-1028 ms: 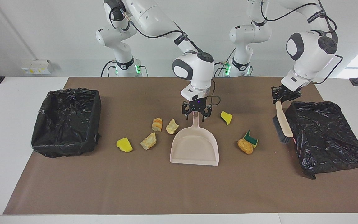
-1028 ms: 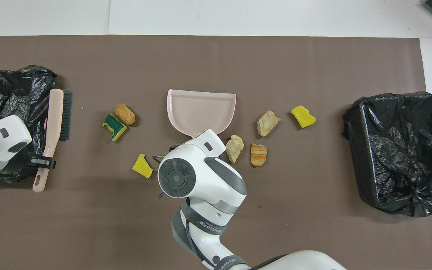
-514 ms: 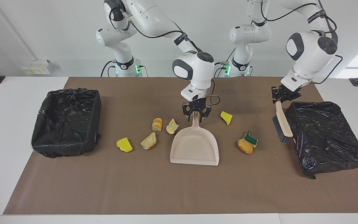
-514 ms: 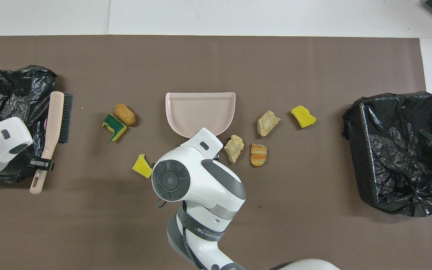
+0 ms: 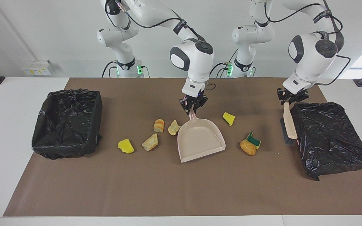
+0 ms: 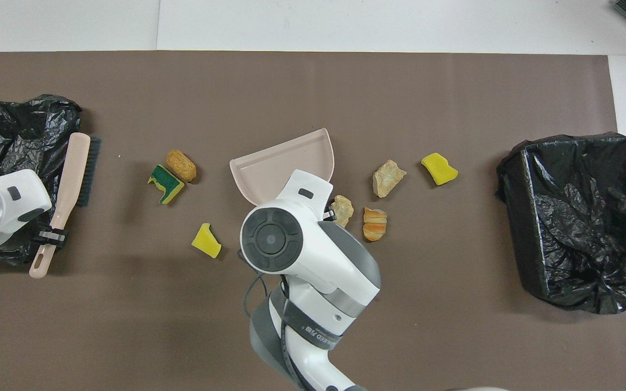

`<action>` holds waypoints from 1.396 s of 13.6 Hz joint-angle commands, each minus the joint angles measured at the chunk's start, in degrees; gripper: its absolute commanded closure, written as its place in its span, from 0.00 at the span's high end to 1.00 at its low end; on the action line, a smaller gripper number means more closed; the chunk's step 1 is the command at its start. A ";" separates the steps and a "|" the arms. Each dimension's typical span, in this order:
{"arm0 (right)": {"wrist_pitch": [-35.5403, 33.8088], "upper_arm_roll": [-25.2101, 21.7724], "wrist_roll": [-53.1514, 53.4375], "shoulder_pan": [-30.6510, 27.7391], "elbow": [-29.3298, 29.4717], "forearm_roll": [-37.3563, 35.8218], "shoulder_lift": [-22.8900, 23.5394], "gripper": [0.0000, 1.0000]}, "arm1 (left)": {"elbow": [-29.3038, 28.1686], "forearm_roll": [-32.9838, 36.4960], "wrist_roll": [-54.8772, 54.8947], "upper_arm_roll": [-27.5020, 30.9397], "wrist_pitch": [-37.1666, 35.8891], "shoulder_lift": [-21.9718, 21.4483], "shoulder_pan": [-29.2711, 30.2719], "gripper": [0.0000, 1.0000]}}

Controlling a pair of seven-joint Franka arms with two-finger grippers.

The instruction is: Sweep and dump trash in bin

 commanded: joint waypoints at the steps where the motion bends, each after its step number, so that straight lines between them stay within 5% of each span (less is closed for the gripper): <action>1: -4.48 0.51 -16.13 -3.67 -1.00 1.82 -3.04 0.00 | 1.50 1.78 -6.20 -0.12 -0.63 4.55 -4.95 0.00; 5: -7.41 0.51 -36.56 -6.50 -2.05 1.82 -3.48 0.00 | 0.72 0.38 -11.93 -0.29 0.07 4.65 -5.67 0.00; 9: 0.66 0.51 -45.54 -7.47 -7.84 1.91 -4.01 0.00 | -0.51 -2.17 -17.14 -0.29 1.04 4.21 -8.82 0.00; 19: 4.81 0.51 -51.00 -7.03 -11.19 5.87 -3.31 0.00 | -7.99 -8.23 -24.43 -0.47 -0.36 -1.15 -19.80 0.00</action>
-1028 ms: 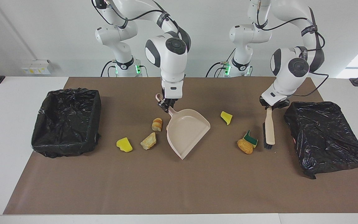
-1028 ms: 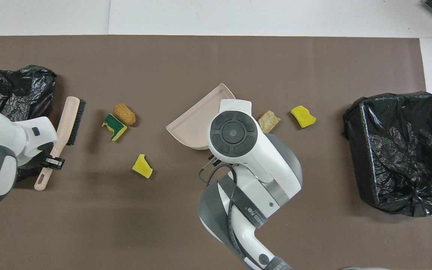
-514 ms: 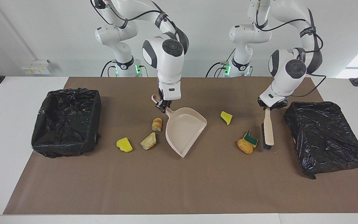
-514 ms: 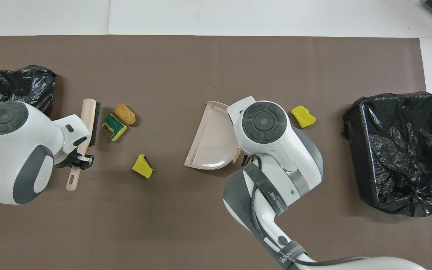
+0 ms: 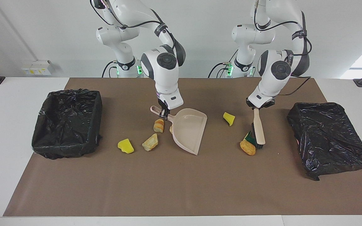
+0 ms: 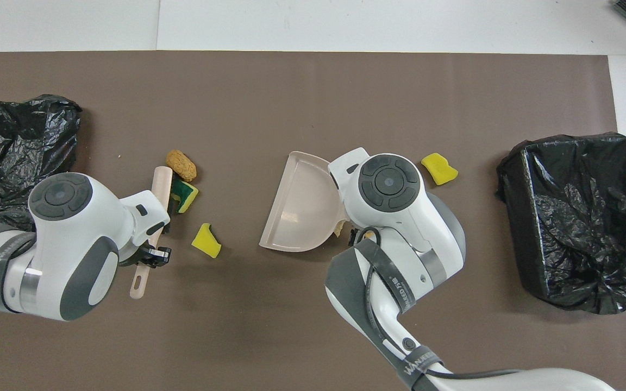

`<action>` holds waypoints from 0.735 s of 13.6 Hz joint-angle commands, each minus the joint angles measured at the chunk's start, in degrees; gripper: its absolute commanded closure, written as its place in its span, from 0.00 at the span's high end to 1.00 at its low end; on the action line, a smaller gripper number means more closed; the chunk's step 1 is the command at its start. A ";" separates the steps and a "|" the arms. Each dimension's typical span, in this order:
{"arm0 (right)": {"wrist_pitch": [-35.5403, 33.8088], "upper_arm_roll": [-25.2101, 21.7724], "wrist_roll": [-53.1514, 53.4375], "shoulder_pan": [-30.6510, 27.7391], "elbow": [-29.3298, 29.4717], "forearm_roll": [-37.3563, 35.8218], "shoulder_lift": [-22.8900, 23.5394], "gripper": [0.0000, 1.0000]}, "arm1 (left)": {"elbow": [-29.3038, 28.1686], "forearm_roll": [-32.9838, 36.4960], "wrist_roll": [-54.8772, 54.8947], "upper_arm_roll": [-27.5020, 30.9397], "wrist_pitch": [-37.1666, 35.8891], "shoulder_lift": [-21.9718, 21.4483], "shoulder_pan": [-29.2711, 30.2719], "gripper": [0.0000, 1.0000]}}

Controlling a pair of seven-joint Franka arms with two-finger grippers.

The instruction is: Sweep and dump trash in bin

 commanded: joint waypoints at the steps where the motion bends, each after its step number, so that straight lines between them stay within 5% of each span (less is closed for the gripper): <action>1: 1.21 0.40 -4.08 -0.25 -2.05 2.06 -0.91 0.00 | -1.64 -2.76 -3.38 0.81 -1.48 -2.55 -5.88 0.00; 5: 1.39 0.39 -8.03 -0.69 -2.05 1.98 -0.83 0.00 | 1.68 -4.09 -6.90 0.89 -4.80 -2.55 -10.03 0.00; 8: 1.47 0.39 -11.73 -0.87 -2.05 1.80 -0.83 0.00 | 7.57 -4.00 -6.20 1.69 -8.95 -2.03 -4.09 0.00; 10: 1.56 0.39 -13.57 -0.87 -2.05 1.28 -0.74 0.00 | 9.07 -3.92 -5.24 1.69 -4.32 -0.10 0.32 0.00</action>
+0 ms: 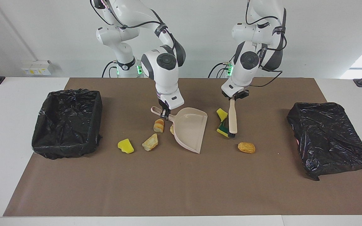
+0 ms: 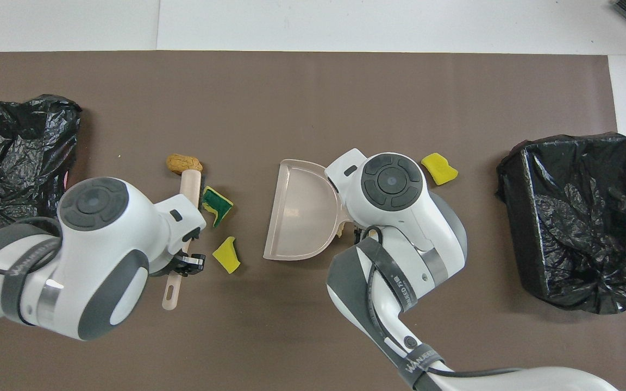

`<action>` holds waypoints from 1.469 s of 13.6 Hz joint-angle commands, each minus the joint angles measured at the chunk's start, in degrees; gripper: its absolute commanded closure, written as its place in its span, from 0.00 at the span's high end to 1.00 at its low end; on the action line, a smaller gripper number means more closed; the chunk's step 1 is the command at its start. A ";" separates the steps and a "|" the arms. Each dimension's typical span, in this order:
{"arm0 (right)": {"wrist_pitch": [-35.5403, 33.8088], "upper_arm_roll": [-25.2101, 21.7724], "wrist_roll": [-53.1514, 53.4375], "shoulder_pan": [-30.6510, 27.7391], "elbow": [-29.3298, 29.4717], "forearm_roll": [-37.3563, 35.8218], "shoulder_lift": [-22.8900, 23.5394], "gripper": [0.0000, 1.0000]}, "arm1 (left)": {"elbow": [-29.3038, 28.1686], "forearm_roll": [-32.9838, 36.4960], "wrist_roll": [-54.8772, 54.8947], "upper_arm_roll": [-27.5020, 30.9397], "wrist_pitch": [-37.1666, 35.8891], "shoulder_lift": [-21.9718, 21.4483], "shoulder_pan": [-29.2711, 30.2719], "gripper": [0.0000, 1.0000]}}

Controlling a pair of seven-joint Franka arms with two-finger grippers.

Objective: Sweep and dump trash in bin
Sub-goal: 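Sweep the sponges into the dustpan with the brush in the left gripper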

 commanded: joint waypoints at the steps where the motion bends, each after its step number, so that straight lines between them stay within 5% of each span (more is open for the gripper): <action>1: 1.63 0.44 -5.83 -0.55 -1.88 0.97 -0.74 0.00 | 2.26 -0.49 1.68 -0.13 4.03 2.12 5.40 0.00; 5: 2.25 0.44 -8.49 0.06 -2.50 0.79 -0.74 0.00 | 3.31 -0.31 2.74 -0.13 12.57 5.71 9.02 0.00; 8: 3.39 0.44 -7.88 0.50 -2.50 0.79 -0.04 0.00 | 4.28 0.83 3.62 -0.30 12.06 9.33 7.88 0.00; 20: 3.04 0.44 -6.03 0.42 -2.85 0.79 -0.21 0.00 | 0.59 -1.88 -3.49 -0.74 1.60 6.52 -9.77 0.00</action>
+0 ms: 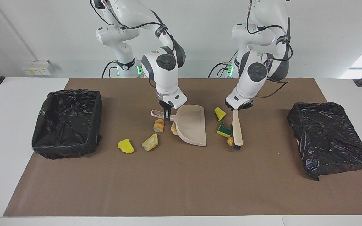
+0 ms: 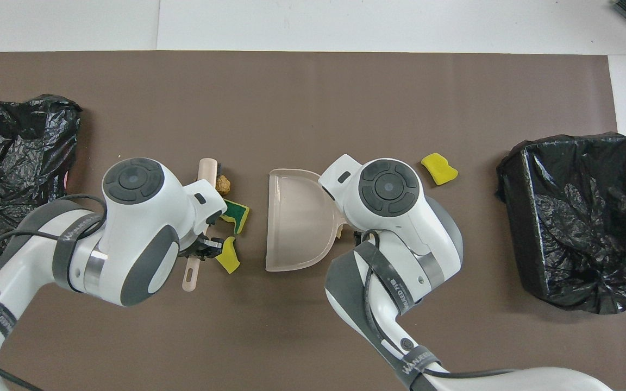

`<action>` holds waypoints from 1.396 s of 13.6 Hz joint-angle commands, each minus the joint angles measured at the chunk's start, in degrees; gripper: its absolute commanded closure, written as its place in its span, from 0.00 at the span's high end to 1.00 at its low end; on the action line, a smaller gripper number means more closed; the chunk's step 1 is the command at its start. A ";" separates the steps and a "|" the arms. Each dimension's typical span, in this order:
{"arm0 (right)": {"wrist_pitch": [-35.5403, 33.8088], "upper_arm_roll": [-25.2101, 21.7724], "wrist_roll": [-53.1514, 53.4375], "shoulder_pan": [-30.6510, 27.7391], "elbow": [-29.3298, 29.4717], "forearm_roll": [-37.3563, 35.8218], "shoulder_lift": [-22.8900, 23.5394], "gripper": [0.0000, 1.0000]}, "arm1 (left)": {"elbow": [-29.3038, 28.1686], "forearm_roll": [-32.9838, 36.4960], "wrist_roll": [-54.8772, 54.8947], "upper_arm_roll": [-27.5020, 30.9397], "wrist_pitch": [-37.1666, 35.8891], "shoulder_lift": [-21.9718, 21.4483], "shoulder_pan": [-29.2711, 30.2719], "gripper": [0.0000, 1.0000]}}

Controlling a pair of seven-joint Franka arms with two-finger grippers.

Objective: Sweep and dump trash in bin
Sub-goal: 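Sweep the sponges into the dustpan with the brush in the left gripper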

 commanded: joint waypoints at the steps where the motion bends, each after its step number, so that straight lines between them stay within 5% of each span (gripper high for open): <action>1: 1.01 0.28 -0.01 0.10 -1.66 0.80 -0.22 0.00 | -1.82 -3.24 -1.89 0.69 -1.24 -2.16 -4.48 0.00; 8: 1.01 0.28 0.08 0.10 -2.02 0.80 -0.40 0.00 | -0.41 -9.23 3.62 0.69 -5.71 -5.75 -7.92 0.00; 12: 1.01 0.28 0.08 0.10 -2.10 0.80 -0.48 0.00 | -0.15 -11.25 8.21 1.30 -14.12 -12.61 -0.29 0.00; 15: 1.18 0.28 -0.10 0.10 -2.37 0.80 -0.49 0.00 | -6.62 -11.25 2.27 1.57 -19.87 -17.70 4.54 0.00; 19: 1.88 0.28 -0.01 0.27 -3.16 0.80 -0.49 0.00 | -18.05 -11.25 -16.17 1.13 -9.71 -22.30 3.51 0.00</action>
